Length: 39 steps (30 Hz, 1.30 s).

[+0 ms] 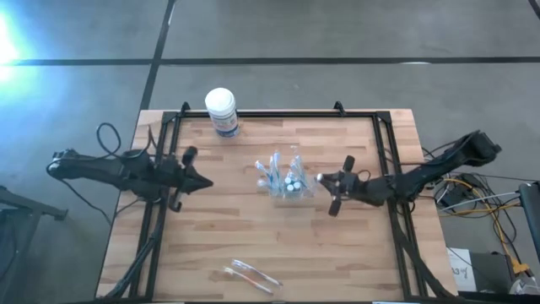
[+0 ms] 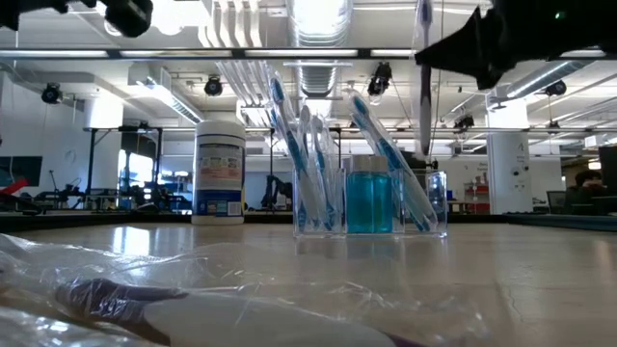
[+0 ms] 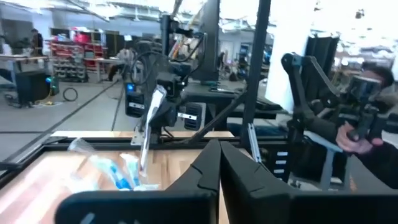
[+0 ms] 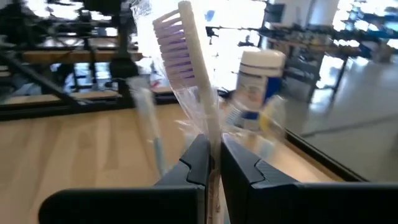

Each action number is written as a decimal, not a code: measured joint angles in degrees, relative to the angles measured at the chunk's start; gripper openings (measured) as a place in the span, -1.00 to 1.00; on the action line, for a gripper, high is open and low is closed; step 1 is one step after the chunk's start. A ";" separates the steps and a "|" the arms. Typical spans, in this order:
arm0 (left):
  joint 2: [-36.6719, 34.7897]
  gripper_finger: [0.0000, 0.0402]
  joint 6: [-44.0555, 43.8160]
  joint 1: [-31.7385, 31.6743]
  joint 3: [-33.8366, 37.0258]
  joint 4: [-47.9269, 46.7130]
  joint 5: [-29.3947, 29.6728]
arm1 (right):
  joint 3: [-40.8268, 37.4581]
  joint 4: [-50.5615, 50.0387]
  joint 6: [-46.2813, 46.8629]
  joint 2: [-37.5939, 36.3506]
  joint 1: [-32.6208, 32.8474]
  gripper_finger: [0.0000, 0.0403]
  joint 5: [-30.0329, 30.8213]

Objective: Pick & Place toothbrushing station
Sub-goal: Put the purple toothbrush into the transparent organizer

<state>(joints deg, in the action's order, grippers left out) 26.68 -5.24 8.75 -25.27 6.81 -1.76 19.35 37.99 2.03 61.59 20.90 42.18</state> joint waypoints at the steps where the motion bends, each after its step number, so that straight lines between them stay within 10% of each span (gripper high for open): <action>1: -1.11 -0.97 -0.39 0.00 1.12 0.08 0.39 | -0.47 0.38 0.56 0.22 -0.69 -0.93 0.04; 39: -6.37 -0.87 -6.77 0.04 8.80 3.61 0.31 | -1.59 5.02 22.50 21.32 -8.49 -0.88 1.96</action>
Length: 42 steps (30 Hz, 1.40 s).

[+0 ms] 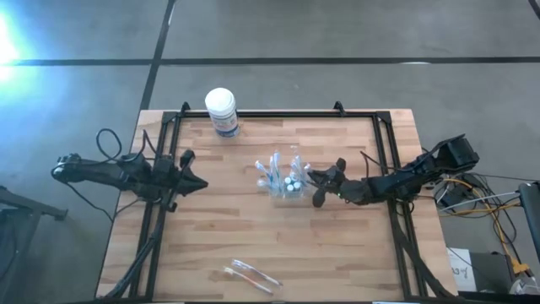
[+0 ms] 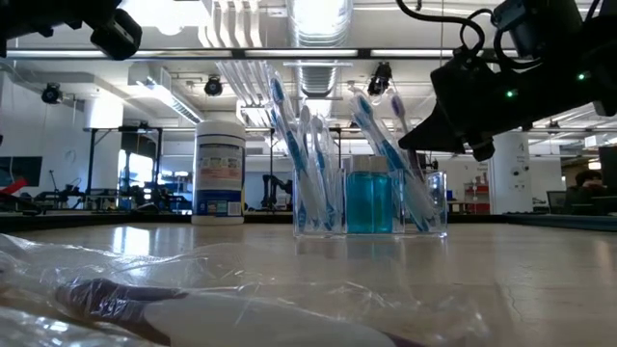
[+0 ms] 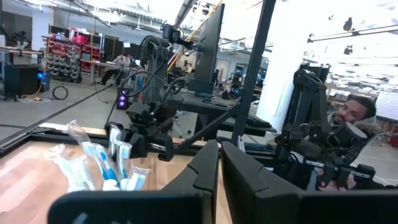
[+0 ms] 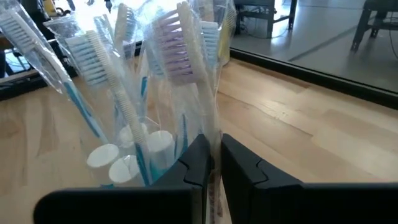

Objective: Pick & Place toothbrushing station
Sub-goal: Put the purple toothbrush into the transparent organizer

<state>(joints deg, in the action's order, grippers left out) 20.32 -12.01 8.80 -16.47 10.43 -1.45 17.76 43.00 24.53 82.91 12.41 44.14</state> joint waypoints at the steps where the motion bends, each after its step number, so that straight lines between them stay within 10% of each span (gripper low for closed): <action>1: 0.00 -0.87 -0.21 0.00 0.00 -0.01 -0.16 | 0.00 -0.07 0.37 0.08 -0.01 -0.88 0.00; 10: 0.00 -0.87 -2.31 0.00 0.00 -0.19 -0.55 | -0.09 -0.84 1.99 -0.15 -0.13 -0.81 -0.31; 29: -0.10 -0.87 -2.88 -0.04 0.00 -1.42 -4.27 | 1.33 -1.68 -5.55 -13.16 0.21 0.00 -0.67; 35: -0.18 -0.88 -2.45 -0.02 0.00 -5.38 -5.08 | 13.43 -22.19 -6.23 -16.85 2.93 0.03 -7.58; 42: -1.72 -0.97 -0.48 -0.04 0.00 -6.39 -4.85 | 36.76 -47.87 1.94 -2.53 11.32 0.03 -10.40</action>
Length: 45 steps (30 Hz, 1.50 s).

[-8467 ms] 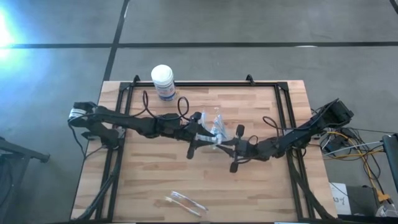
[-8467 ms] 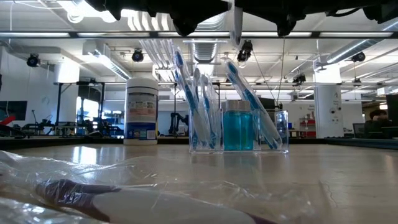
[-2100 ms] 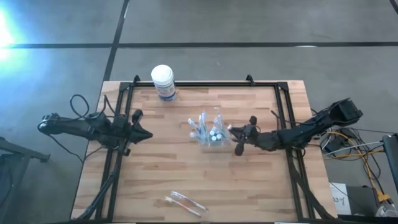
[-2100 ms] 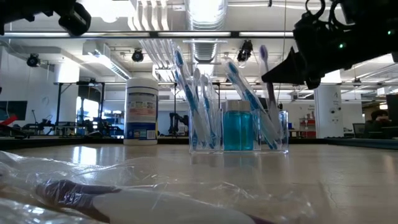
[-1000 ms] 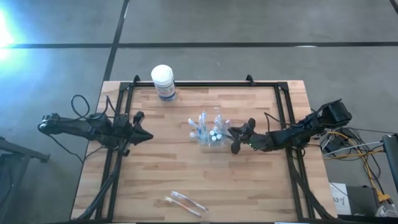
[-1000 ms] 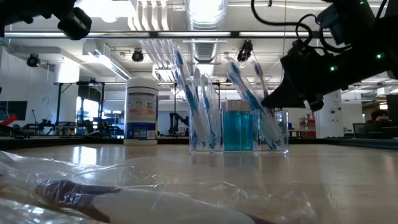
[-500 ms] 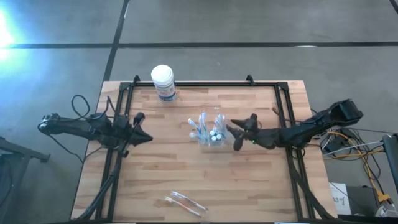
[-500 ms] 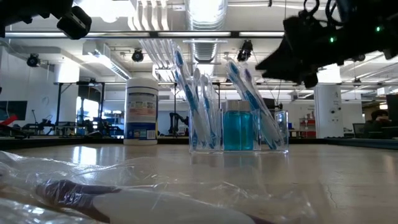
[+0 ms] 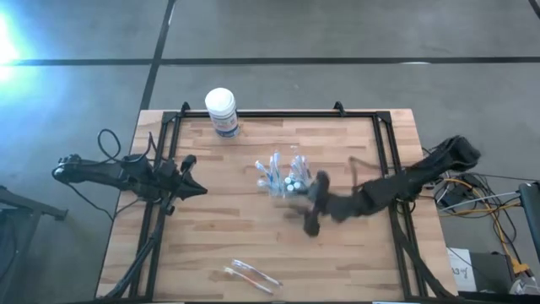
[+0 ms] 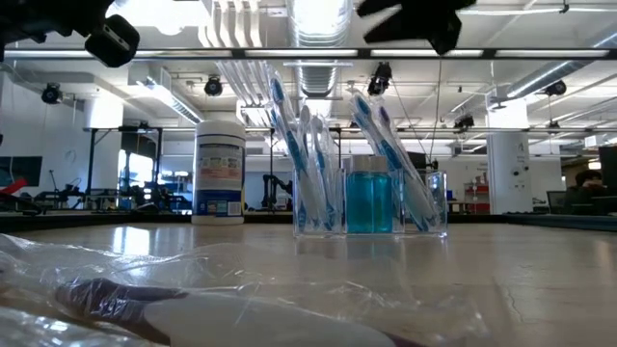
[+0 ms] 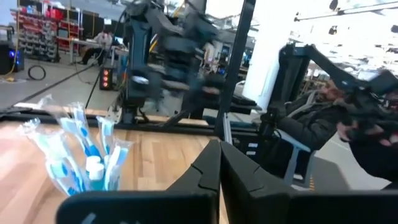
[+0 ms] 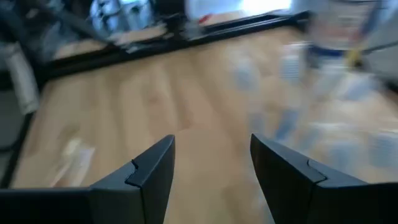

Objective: Pick & Place toothbrushing station
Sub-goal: Put the purple toothbrush into the transparent organizer

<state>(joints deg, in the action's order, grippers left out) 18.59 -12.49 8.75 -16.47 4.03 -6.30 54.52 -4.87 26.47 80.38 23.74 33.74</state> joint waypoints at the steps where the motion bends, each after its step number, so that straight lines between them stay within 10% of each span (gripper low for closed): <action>1: -0.40 -0.98 0.02 0.00 0.00 -0.02 0.01 | 3.03 -1.52 0.11 2.69 1.41 0.03 -0.07; 14: -4.99 -0.93 0.13 0.00 0.02 -4.98 0.23 | 38.38 -18.11 10.88 32.52 9.00 0.03 -1.66; 27: -4.96 -0.90 -1.63 0.04 0.02 -11.61 -0.44 | 62.61 -31.81 24.73 55.24 8.10 0.03 -16.01; 45: -5.40 -0.91 -3.22 0.00 0.02 -12.02 -0.51 | 80.15 -47.41 27.59 66.29 6.18 0.03 -23.02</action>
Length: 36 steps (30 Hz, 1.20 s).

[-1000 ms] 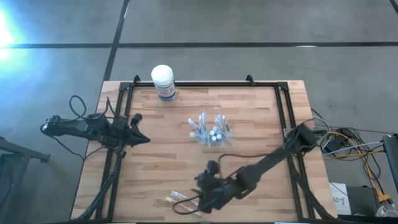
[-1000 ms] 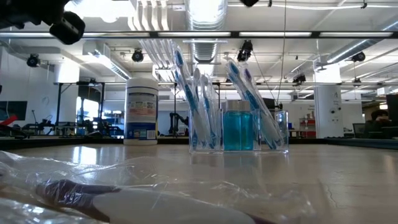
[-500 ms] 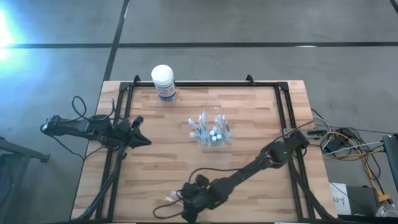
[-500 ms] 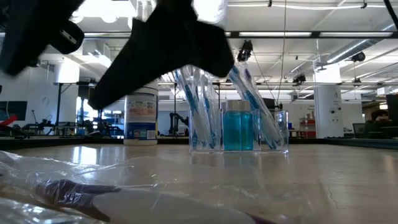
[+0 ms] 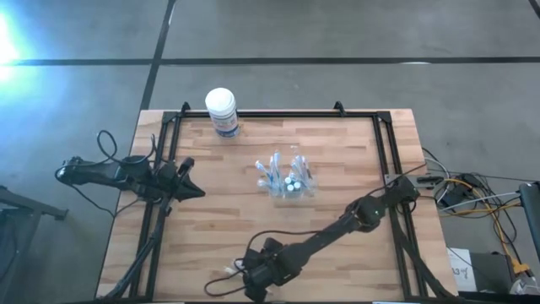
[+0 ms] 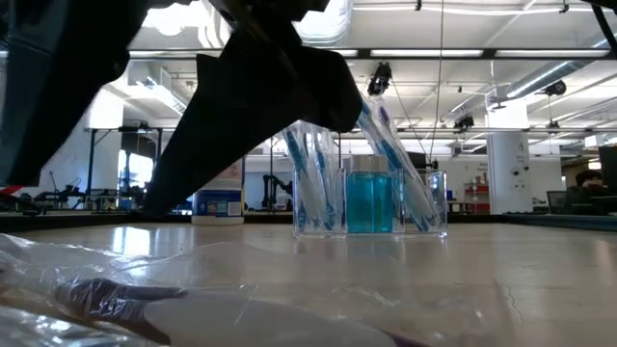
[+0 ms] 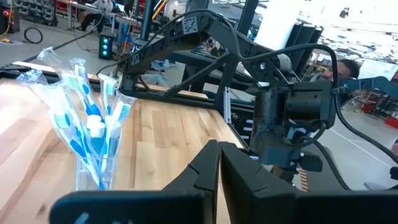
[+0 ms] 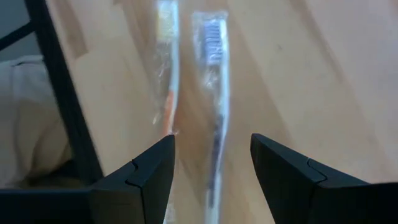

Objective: Pick & Place toothbrushing station
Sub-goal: Put the purple toothbrush into the transparent organizer

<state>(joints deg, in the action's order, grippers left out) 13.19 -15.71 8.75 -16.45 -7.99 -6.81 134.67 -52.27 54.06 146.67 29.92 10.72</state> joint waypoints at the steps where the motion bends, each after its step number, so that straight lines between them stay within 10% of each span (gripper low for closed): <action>1: 0.00 -0.91 0.01 0.00 0.00 -0.02 0.00 | -0.11 0.26 -0.02 0.03 0.02 0.03 -0.15; 23: 0.00 -0.91 -0.52 0.00 0.06 -0.37 0.00 | -1.81 0.57 -4.83 2.38 -0.62 0.00 -1.82; 36: 0.00 -0.90 -0.58 0.00 1.51 -0.14 0.06 | -3.70 0.14 -5.16 2.19 -2.09 -0.43 -3.34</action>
<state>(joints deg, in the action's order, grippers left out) 13.19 -16.29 8.75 -14.94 -8.12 -6.75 130.97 -52.13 48.90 148.86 27.82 7.38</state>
